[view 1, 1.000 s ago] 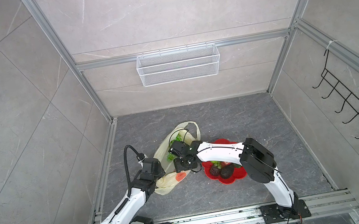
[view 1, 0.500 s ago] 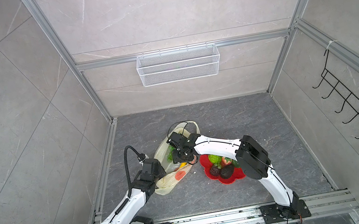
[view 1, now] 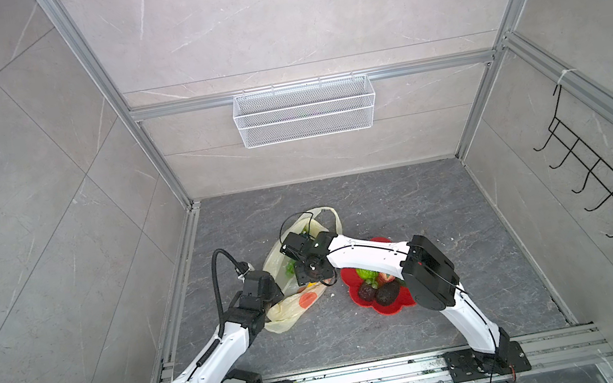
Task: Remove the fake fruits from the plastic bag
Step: 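Move the right gripper back into the bag above the yellow banana, then close the right gripper on the tip of the yellow banana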
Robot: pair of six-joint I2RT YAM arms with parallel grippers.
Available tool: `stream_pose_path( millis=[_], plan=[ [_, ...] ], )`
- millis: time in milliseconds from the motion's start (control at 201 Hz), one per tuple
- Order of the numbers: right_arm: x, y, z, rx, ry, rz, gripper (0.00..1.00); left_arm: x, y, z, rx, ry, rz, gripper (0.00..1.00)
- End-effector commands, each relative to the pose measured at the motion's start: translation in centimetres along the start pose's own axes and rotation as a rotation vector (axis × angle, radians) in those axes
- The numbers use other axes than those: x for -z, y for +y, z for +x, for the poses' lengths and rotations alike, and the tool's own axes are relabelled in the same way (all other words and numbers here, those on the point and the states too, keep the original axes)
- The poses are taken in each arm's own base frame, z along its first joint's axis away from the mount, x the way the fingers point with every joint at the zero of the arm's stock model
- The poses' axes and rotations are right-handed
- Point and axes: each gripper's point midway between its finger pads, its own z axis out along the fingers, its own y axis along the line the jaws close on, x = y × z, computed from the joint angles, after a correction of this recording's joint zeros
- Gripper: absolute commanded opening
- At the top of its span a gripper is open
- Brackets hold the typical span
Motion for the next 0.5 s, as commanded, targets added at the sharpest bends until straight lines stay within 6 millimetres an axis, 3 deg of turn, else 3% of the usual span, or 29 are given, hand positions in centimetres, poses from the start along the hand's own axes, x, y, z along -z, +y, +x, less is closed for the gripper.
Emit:
stream_pose_path(
  millis=[0, 189, 498],
  plan=[
    [-0.4, -0.4, 0.4, -0.005, 0.021, 0.024, 0.64, 0.0, -0.4, -0.1, 0.002, -0.010, 0.023, 0.03],
    [-2.0, -0.4, 1.2, -0.014, 0.069, 0.037, 0.63, 0.2, -0.4, -0.1, 0.002, -0.014, 0.025, 0.03],
    [-2.5, 0.5, 0.5, -0.001, 0.064, 0.027, 0.56, 0.1, -0.5, 0.0, -0.001, -0.009, 0.029, 0.04]
  ],
)
